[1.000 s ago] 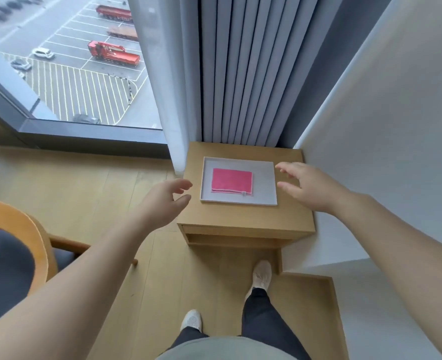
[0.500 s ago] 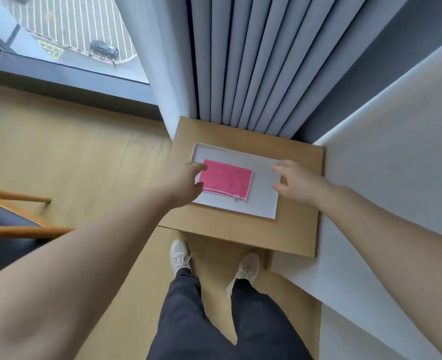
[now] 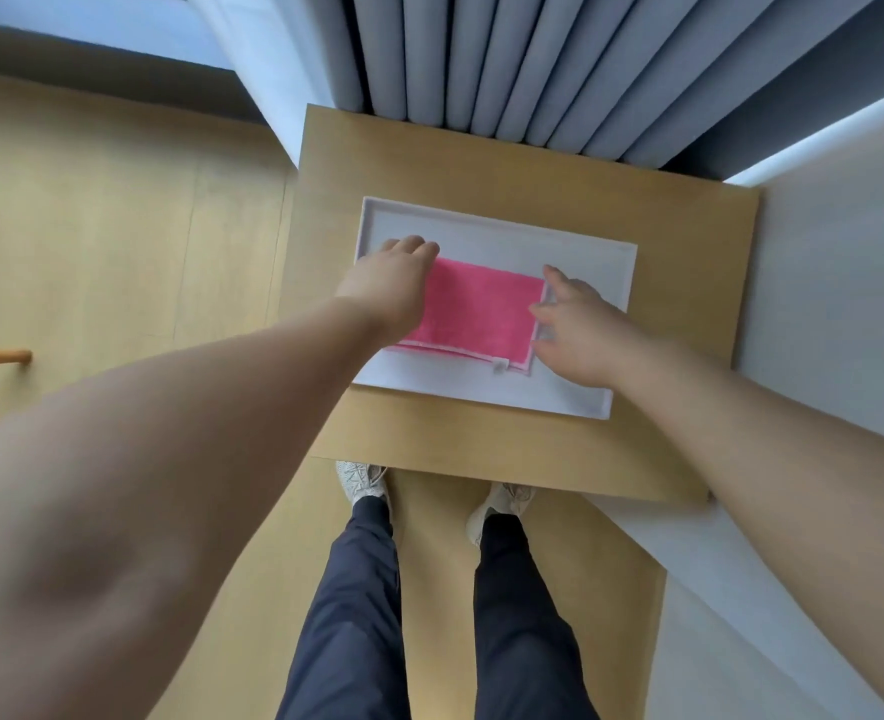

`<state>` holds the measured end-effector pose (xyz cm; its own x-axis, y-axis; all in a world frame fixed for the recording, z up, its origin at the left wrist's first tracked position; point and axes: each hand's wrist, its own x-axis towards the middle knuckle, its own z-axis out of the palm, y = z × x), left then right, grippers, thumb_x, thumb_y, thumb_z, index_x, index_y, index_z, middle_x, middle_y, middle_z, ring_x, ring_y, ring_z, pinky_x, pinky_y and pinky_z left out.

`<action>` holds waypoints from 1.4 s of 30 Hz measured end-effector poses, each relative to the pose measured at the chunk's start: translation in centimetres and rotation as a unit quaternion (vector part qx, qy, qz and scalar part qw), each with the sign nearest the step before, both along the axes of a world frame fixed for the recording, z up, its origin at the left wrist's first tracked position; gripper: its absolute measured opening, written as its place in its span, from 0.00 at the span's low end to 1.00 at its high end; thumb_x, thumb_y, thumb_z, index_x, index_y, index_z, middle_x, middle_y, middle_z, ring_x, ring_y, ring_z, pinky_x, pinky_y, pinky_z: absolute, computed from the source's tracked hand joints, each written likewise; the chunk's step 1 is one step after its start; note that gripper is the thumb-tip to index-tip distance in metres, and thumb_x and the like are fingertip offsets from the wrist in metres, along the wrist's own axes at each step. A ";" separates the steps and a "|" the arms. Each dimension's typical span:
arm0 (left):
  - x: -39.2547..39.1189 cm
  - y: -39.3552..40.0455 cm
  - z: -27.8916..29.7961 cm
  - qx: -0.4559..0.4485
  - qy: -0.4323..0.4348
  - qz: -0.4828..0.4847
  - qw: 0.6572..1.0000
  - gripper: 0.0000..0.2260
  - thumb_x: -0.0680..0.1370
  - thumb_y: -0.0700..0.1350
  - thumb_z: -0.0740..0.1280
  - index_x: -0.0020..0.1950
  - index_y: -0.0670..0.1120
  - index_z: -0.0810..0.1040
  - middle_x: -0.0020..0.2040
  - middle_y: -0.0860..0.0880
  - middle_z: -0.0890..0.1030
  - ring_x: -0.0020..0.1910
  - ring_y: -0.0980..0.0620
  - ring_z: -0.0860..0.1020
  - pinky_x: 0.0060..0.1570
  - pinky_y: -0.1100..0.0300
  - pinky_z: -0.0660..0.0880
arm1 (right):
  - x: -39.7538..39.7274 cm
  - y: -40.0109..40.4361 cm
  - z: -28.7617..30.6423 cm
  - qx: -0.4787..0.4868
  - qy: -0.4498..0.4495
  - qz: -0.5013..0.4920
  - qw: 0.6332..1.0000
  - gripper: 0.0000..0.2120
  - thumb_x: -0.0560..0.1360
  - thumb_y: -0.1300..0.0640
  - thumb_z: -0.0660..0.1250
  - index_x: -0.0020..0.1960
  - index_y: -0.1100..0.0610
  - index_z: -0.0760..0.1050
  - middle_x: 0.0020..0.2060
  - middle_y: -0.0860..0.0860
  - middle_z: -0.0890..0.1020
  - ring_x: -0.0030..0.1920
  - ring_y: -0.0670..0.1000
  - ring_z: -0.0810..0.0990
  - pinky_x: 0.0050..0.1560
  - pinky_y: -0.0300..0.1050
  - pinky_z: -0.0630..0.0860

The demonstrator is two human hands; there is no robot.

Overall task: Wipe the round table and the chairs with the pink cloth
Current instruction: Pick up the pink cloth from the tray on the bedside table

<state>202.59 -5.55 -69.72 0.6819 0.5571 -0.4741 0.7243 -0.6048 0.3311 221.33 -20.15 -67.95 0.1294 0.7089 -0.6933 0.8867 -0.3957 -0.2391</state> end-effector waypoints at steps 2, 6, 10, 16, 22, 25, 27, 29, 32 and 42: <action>0.4 0.1 -1.3 0.007 0.006 0.004 1.000 0.25 0.73 0.33 0.59 0.70 0.44 0.66 0.67 0.45 0.70 0.66 0.43 0.67 0.56 0.48 0.71 | 0.0 0.3 -1.5 -0.005 0.001 0.002 1.000 0.21 0.79 0.52 0.59 0.70 0.58 0.69 0.79 0.52 0.44 0.77 0.54 0.47 0.72 0.54 0.61; 0.7 -0.1 -2.9 0.043 0.004 0.004 0.999 0.23 0.72 0.31 0.59 0.67 0.44 0.69 0.63 0.43 0.72 0.62 0.42 0.69 0.55 0.50 0.70 | 0.0 0.4 -3.2 -0.012 -0.002 0.014 1.000 0.20 0.79 0.52 0.60 0.68 0.61 0.71 0.78 0.56 0.46 0.77 0.56 0.46 0.73 0.53 0.58; 1.0 -0.2 -3.6 0.060 -0.008 0.020 0.998 0.16 0.75 0.34 0.60 0.62 0.44 0.72 0.58 0.43 0.74 0.57 0.41 0.70 0.48 0.53 0.66 | -0.1 0.6 -3.6 0.006 0.003 0.005 1.000 0.17 0.79 0.54 0.61 0.61 0.64 0.75 0.75 0.58 0.56 0.73 0.59 0.56 0.70 0.53 0.64; 1.0 -1.3 -3.7 0.060 -0.012 0.004 0.998 0.11 0.77 0.38 0.58 0.55 0.45 0.77 0.53 0.44 0.75 0.53 0.42 0.71 0.45 0.56 0.62 | -0.6 0.6 -3.8 0.072 -0.002 -0.053 0.996 0.13 0.79 0.56 0.61 0.56 0.65 0.77 0.63 0.55 0.70 0.56 0.57 0.73 0.55 0.44 0.70; 0.5 -0.7 -0.9 0.036 -0.023 -0.026 0.999 0.11 0.77 0.45 0.60 0.54 0.45 0.79 0.51 0.44 0.77 0.51 0.42 0.72 0.46 0.55 0.65 | -0.5 1.8 -0.5 0.168 -0.003 -0.081 0.982 0.11 0.77 0.64 0.61 0.49 0.65 0.83 0.52 0.58 0.79 0.52 0.58 0.77 0.49 0.43 0.69; -0.4 0.6 2.3 -0.055 -0.023 0.014 0.998 0.05 0.75 0.42 0.61 0.45 0.45 0.76 0.39 0.48 0.74 0.41 0.44 0.73 0.33 0.58 0.65 | -0.9 3.3 3.4 0.216 0.010 -0.090 0.972 0.09 0.76 0.64 0.65 0.44 0.64 0.83 0.48 0.56 0.80 0.47 0.56 0.78 0.47 0.47 0.73; -1.1 1.6 5.1 -0.090 -0.031 -0.009 0.995 0.03 0.74 0.43 0.64 0.44 0.45 0.76 0.39 0.48 0.77 0.40 0.45 0.75 0.33 0.58 0.69 | -1.1 4.5 6.6 0.246 0.009 -0.086 0.965 0.06 0.75 0.64 0.66 0.44 0.63 0.82 0.46 0.54 0.80 0.45 0.54 0.77 0.46 0.46 0.71; -1.9 2.5 8.4 -0.123 -0.044 -0.028 0.991 0.04 0.73 0.44 0.67 0.44 0.46 0.79 0.41 0.50 0.80 0.40 0.48 0.76 0.36 0.59 0.71 | -1.5 6.1 10.4 0.282 0.008 -0.071 0.957 0.05 0.74 0.64 0.66 0.43 0.61 0.81 0.43 0.51 0.77 0.43 0.51 0.75 0.43 0.42 0.67; -3.2 4.5 14.2 -0.169 -0.052 -0.050 0.983 0.04 0.73 0.48 0.68 0.45 0.51 0.81 0.39 0.60 0.79 0.38 0.61 0.76 0.34 0.68 0.69 | -2.2 8.7 17.3 0.336 0.013 -0.027 0.942 0.05 0.72 0.67 0.65 0.42 0.61 0.79 0.39 0.48 0.73 0.41 0.51 0.73 0.40 0.43 0.65; -5.7 10.0 38.0 -0.025 -0.309 0.027 0.950 0.25 0.76 0.41 0.67 0.71 0.55 0.66 0.51 0.65 0.72 0.41 0.64 0.78 0.42 0.69 0.73 | -7.4 13.3 40.4 0.397 0.014 0.149 0.906 0.13 0.71 0.74 0.59 0.41 0.58 0.76 0.40 0.49 0.76 0.42 0.52 0.76 0.43 0.51 0.76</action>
<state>196.85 4.45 -31.74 0.8094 0.5869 -0.0188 0.4122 -0.5450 0.7302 213.90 -6.85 -27.53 -0.1599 0.9859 0.0494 0.9150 0.1668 -0.3674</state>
